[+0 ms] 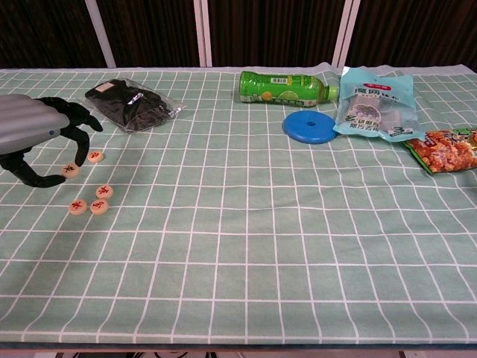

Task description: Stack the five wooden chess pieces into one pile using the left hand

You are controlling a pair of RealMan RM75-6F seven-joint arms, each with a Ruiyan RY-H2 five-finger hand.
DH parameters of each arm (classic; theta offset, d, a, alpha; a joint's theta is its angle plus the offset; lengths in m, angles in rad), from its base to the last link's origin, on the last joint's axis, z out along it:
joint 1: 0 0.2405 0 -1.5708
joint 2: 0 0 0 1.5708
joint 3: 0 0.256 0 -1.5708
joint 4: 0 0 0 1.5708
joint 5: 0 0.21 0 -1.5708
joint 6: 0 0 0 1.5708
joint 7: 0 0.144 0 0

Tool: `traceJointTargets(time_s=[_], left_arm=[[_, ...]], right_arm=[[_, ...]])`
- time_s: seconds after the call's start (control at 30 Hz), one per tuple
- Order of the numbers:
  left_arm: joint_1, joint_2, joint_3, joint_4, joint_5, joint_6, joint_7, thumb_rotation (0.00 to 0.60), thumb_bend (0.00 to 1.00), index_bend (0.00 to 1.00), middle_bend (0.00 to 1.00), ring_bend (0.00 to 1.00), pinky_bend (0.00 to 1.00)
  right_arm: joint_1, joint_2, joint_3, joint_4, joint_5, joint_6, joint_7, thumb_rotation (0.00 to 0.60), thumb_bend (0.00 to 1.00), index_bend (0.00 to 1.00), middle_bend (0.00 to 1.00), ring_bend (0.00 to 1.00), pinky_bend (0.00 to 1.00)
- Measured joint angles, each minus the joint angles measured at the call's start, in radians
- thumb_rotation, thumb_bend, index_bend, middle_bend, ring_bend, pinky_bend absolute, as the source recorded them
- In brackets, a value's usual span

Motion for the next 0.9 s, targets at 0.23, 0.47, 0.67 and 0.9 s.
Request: traceJointTargets(time_s=[0.23,0.47,0.67,0.9], left_arm=[[0.011,-0.013,0.023,0.04,0.038,-0.011,-0.035,0.6,0.35,0.51,0.12,0.0,0.08],[0.01,-0.034,0.027,0.05,0.064,-0.022,-0.042,0.6,0.35,0.51,0.12,0.0,0.08],[0.01,-0.037,0.031,0.052,0.063,-0.033,-0.016,0.6,0.35,0.51,0.12,0.0,0.08],[0.009,-0.043,0.028,0.048,0.058,-0.048,-0.002,0.6,0.35,0.5,0.12,0.0,0.08]], right_arm=[[-0.002,0.004,0.005,-0.002,0.002,0.005,0.005,0.6,0.25,0.06,0.0,0.02,0.0],[-0.002,0.006,0.007,-0.002,0.004,0.006,0.009,0.6,0.25,0.06,0.0,0.02,0.0],[-0.003,0.009,0.009,-0.002,0.006,0.005,0.013,0.6,0.25,0.06,0.0,0.02,0.0],[-0.003,0.009,0.013,-0.002,0.012,0.006,0.014,0.6,0.25,0.06,0.0,0.02,0.0]])
